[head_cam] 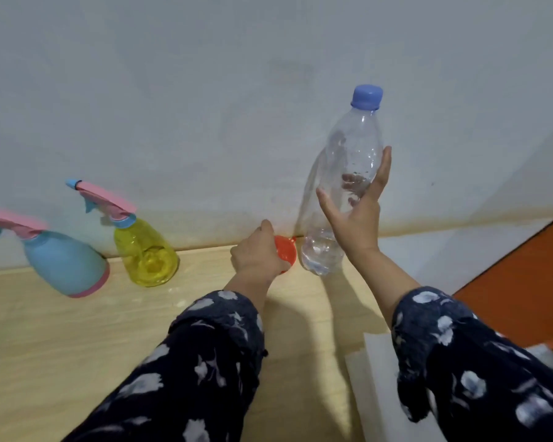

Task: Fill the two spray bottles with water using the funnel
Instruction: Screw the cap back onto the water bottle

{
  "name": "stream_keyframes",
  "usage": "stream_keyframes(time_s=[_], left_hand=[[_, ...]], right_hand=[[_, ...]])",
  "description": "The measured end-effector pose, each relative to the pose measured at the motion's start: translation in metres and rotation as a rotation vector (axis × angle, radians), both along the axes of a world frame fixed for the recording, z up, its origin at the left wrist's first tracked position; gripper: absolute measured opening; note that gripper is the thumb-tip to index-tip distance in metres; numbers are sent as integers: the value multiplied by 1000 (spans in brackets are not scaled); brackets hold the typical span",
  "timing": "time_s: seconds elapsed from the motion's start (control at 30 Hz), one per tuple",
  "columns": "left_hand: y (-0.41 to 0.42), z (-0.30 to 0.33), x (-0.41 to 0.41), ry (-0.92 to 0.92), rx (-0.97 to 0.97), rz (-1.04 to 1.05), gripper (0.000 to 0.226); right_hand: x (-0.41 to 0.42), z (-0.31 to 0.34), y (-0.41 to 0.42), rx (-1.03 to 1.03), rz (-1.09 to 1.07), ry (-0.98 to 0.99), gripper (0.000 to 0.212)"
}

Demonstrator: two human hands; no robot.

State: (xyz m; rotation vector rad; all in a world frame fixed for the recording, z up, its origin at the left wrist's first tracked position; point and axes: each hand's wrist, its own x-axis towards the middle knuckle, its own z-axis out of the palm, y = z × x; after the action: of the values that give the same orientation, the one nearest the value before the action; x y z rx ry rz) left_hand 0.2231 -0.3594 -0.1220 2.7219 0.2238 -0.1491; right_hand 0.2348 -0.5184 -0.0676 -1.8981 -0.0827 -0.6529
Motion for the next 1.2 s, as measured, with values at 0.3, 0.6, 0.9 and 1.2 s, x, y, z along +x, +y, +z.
stream_keyframes(time_s=[0.3, 0.6, 0.9, 1.2], left_hand=[[-9, -23, 4, 17, -147, 72, 70], [-11, -20, -7, -21, -188, 62, 87], [-23, -14, -78, -228, -173, 35, 64], [-71, -30, -192, -165, -350, -414, 44]], right_hand=[[19, -8, -9, 54, 48, -17, 107], [9, -2, -14, 52, 98, 54, 115], [-78, 6, -38, 10, 80, 301, 116], [-235, -43, -102, -459, -228, 731, 37]])
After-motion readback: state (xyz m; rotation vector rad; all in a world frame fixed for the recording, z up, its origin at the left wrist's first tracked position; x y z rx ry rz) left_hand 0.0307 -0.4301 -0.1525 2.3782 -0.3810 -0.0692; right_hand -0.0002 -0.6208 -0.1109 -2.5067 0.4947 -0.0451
